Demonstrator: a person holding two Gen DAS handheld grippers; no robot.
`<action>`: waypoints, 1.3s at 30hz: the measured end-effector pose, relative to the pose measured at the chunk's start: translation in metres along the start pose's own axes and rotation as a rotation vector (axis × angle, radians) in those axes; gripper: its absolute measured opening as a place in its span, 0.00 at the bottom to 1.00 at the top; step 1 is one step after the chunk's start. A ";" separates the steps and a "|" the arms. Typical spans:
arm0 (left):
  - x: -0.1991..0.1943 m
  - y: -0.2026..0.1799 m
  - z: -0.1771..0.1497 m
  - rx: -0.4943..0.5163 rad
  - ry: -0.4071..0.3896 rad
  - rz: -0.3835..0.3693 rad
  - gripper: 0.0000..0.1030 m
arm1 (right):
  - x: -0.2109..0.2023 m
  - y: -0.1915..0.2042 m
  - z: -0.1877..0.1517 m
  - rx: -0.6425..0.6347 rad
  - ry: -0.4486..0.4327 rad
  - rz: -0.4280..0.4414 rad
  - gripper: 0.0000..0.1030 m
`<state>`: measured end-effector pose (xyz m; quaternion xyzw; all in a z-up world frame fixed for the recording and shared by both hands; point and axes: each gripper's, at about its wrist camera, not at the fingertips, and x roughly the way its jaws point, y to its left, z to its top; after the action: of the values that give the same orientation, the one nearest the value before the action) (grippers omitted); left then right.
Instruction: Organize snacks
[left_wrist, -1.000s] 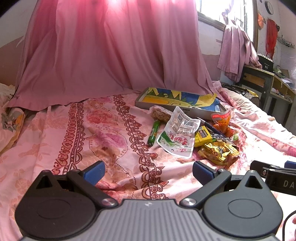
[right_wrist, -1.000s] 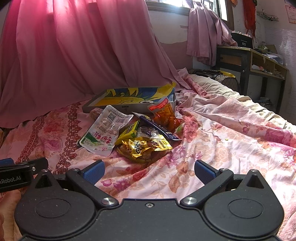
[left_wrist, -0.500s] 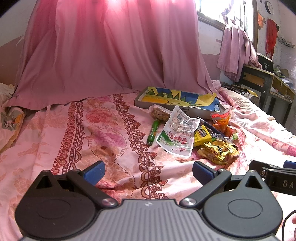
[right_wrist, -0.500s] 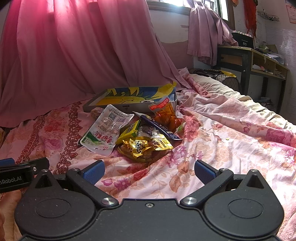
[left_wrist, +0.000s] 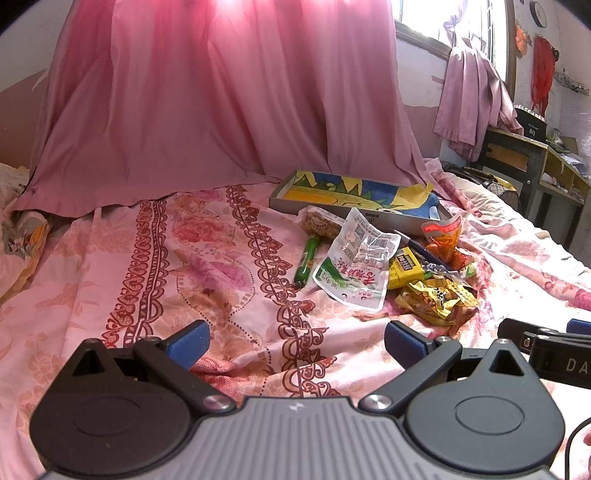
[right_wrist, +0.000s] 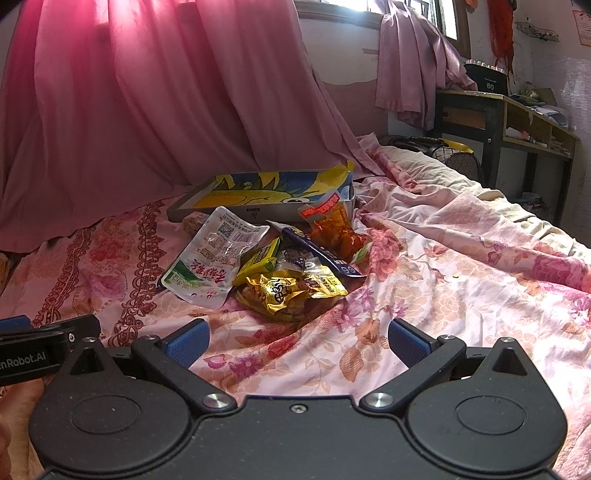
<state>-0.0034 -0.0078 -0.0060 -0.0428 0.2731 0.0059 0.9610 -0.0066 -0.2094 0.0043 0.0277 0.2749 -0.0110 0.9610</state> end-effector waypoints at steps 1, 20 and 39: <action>0.000 0.000 0.000 0.000 0.000 0.000 1.00 | 0.000 0.000 0.000 0.000 0.000 0.000 1.00; 0.002 0.004 -0.002 -0.001 0.013 0.010 1.00 | 0.001 0.000 0.000 0.003 0.004 -0.001 1.00; 0.010 -0.001 0.003 0.032 0.055 0.066 1.00 | -0.004 0.004 0.005 -0.017 -0.024 0.004 1.00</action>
<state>0.0071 -0.0089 -0.0082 -0.0184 0.3006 0.0322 0.9530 -0.0072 -0.2055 0.0111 0.0198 0.2636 -0.0068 0.9644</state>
